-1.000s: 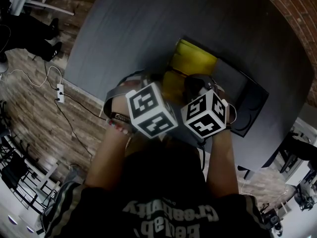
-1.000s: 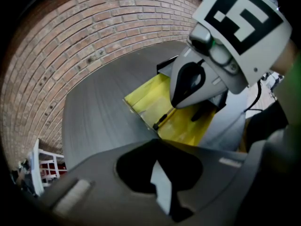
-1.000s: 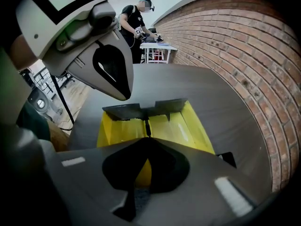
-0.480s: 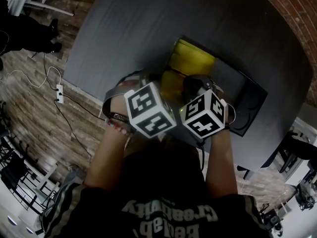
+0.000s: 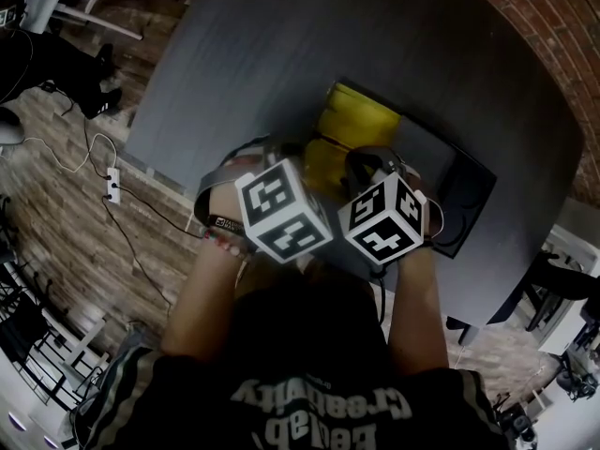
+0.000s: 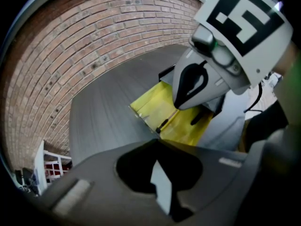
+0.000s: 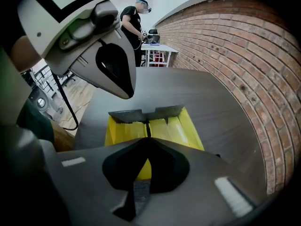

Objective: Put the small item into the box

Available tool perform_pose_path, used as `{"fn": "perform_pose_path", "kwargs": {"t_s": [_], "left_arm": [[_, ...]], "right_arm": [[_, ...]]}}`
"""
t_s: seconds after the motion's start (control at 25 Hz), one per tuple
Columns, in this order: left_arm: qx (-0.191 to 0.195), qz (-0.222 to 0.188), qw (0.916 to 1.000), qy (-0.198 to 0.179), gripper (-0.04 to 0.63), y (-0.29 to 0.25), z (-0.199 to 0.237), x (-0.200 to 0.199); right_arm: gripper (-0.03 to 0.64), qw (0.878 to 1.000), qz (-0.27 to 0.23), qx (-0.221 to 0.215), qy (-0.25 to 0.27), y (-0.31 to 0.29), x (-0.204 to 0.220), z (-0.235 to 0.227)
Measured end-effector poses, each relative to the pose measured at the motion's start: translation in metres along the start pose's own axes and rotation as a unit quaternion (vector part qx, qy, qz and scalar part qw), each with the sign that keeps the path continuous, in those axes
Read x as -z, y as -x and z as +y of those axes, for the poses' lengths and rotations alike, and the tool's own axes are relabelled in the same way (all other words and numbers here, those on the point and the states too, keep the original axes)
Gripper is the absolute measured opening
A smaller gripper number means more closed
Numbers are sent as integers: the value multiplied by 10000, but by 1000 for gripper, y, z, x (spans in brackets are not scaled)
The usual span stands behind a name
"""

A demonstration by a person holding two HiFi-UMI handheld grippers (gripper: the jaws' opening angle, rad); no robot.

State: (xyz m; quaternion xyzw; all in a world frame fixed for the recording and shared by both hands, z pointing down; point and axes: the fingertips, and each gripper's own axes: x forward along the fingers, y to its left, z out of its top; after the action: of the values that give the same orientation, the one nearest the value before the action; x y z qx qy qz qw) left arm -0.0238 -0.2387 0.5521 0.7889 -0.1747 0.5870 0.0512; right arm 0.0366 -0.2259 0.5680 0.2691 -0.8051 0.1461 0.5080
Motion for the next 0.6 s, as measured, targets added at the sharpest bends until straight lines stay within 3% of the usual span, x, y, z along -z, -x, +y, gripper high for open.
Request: {"fn": "perform_pose_path", "kwargs": {"t_s": [0.6], "left_arm": [[-261, -157, 9995, -64, 2, 45, -3, -9]], "right_arm": [[6, 9996, -103, 221, 149, 45, -14, 7]]}}
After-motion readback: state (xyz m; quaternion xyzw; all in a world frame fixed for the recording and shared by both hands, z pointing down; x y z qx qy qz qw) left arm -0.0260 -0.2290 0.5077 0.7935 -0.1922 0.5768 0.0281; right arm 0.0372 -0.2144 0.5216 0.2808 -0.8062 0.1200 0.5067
